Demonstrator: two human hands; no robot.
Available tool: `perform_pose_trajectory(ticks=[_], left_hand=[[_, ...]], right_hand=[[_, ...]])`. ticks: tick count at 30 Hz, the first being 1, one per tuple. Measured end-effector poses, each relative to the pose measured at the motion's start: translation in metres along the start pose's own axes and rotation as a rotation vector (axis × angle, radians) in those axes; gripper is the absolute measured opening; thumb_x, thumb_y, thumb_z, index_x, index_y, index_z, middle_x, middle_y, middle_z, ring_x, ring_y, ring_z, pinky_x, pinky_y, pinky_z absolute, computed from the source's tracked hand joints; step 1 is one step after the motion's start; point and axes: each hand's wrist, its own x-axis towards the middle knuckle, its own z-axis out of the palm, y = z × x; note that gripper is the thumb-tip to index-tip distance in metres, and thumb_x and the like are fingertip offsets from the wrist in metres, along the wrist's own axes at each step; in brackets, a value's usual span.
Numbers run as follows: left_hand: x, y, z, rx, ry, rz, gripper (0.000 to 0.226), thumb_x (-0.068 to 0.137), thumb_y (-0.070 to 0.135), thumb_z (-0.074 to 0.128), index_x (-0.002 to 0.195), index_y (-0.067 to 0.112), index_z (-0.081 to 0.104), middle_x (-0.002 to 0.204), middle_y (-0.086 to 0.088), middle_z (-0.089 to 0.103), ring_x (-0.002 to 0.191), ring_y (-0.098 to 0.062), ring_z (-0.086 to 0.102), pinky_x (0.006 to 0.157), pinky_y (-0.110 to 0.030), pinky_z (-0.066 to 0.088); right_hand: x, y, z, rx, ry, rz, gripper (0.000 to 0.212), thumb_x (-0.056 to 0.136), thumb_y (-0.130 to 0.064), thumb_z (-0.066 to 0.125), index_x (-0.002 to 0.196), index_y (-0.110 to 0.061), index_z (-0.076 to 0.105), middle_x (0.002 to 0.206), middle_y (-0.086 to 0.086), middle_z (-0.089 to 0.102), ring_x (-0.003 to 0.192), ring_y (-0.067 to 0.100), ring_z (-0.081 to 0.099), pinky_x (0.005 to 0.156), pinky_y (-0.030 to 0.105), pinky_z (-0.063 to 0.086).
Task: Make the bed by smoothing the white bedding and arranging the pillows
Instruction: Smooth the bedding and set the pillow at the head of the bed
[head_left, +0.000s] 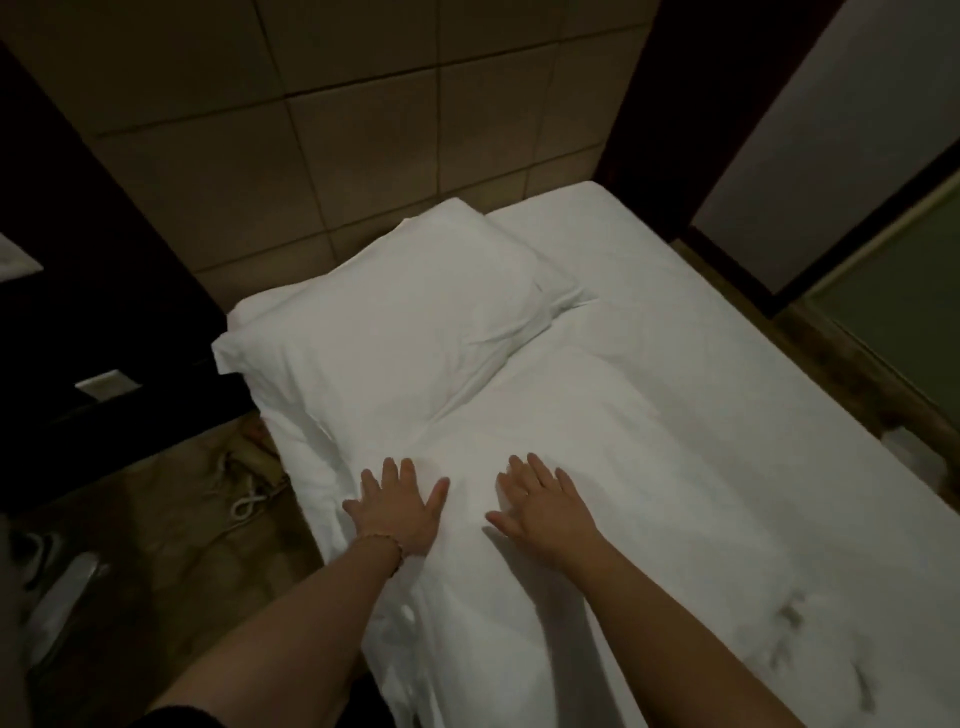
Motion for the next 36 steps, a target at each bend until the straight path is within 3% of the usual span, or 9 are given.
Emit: perform_pose_trajectory(ticks=[6, 11, 14, 16, 21, 25, 29, 31, 36], left_hand=[[0.058, -0.005, 0.003, -0.057, 0.07, -0.065, 0.077, 0.093, 0.072, 0.011, 0.145, 0.021, 0.034, 0.147, -0.004, 0.038, 0.133, -0.03, 0.036, 0.103, -0.055, 0.034], [0.086, -0.005, 0.015, -0.082, 0.118, -0.11, 0.092, 0.085, 0.078, -0.006, 0.109, 0.016, 0.058, 0.111, -0.005, 0.062, 0.102, -0.027, 0.058, 0.087, -0.04, 0.047], [0.099, -0.014, 0.016, -0.058, 0.12, -0.03, 0.078, 0.095, 0.067, 0.004, 0.093, 0.015, 0.063, 0.096, -0.007, 0.069, 0.087, -0.025, 0.065, 0.074, -0.031, 0.048], [0.108, -0.024, 0.009, 0.022, 0.146, 0.039, 0.071, 0.1, 0.059, 0.009, 0.1, 0.015, 0.066, 0.092, -0.006, 0.069, 0.082, -0.024, 0.065, 0.069, -0.03, 0.047], [0.113, -0.044, 0.004, 0.131, 0.098, 0.028, 0.058, 0.105, 0.048, 0.014, 0.143, 0.02, 0.047, 0.106, -0.006, 0.065, 0.087, -0.022, 0.06, 0.066, -0.03, 0.037], [0.114, -0.025, 0.001, 0.142, 0.257, -0.014, 0.099, 0.088, 0.069, -0.018, 0.101, 0.019, 0.067, 0.093, -0.003, 0.067, 0.086, -0.026, 0.063, 0.075, -0.036, 0.042], [0.125, 0.01, 0.002, -0.071, 0.158, 0.097, 0.069, 0.094, 0.071, 0.011, 0.131, 0.027, 0.051, 0.128, 0.0, 0.056, 0.115, -0.026, 0.052, 0.095, -0.046, 0.042], [0.136, 0.019, 0.005, -0.194, 0.006, 0.073, 0.081, 0.086, 0.081, 0.005, 0.144, 0.036, 0.04, 0.143, 0.003, 0.05, 0.127, -0.026, 0.049, 0.104, -0.05, 0.038], [0.14, 0.01, 0.011, -0.199, -0.182, -0.031, 0.102, 0.073, 0.09, -0.008, 0.139, 0.038, 0.049, 0.142, -0.002, 0.056, 0.126, -0.028, 0.053, 0.107, -0.051, 0.037]], right_hand=[[0.087, 0.004, -0.002, -0.031, -0.029, -0.079, 0.114, 0.068, -0.082, -0.021, 0.157, -0.02, 0.017, 0.166, 0.003, 0.006, 0.152, 0.024, -0.002, 0.12, 0.047, 0.004], [0.138, 0.01, 0.008, -0.052, -0.004, -0.111, 0.088, 0.089, -0.069, 0.0, 0.156, -0.016, 0.022, 0.163, 0.007, 0.02, 0.151, 0.025, 0.011, 0.121, 0.046, 0.006], [0.149, 0.013, 0.022, -0.106, 0.168, -0.197, 0.074, 0.097, -0.065, 0.007, 0.128, -0.016, 0.052, 0.124, 0.004, 0.055, 0.12, 0.027, 0.048, 0.106, 0.043, 0.031], [0.156, 0.016, 0.028, -0.105, 0.327, -0.257, 0.059, 0.1, -0.061, 0.017, 0.106, -0.018, 0.057, 0.101, 0.0, 0.055, 0.098, 0.025, 0.051, 0.089, 0.04, 0.036], [0.176, 0.015, 0.02, -0.102, 0.391, -0.301, 0.043, 0.1, -0.056, 0.03, 0.095, -0.021, 0.056, 0.095, -0.004, 0.052, 0.093, 0.022, 0.049, 0.083, 0.038, 0.037], [0.195, 0.031, 0.02, -0.068, 0.258, -0.29, 0.053, 0.098, -0.061, 0.02, 0.108, -0.024, 0.057, 0.118, -0.006, 0.055, 0.118, 0.018, 0.047, 0.102, 0.038, 0.033], [0.22, 0.031, 0.006, -0.064, 0.066, -0.265, 0.071, 0.096, -0.067, 0.014, 0.148, -0.026, 0.04, 0.161, -0.001, 0.028, 0.149, 0.02, 0.019, 0.121, 0.046, 0.009], [0.231, 0.03, -0.002, -0.146, -0.043, -0.263, 0.074, 0.095, -0.068, 0.012, 0.153, -0.026, 0.033, 0.159, -0.001, 0.033, 0.148, 0.019, 0.022, 0.121, 0.047, 0.003], [0.232, 0.049, -0.002, -0.158, -0.109, -0.2, 0.095, 0.085, -0.082, 0.002, 0.122, -0.024, 0.067, 0.118, -0.002, 0.07, 0.119, 0.013, 0.057, 0.118, 0.044, 0.015]])
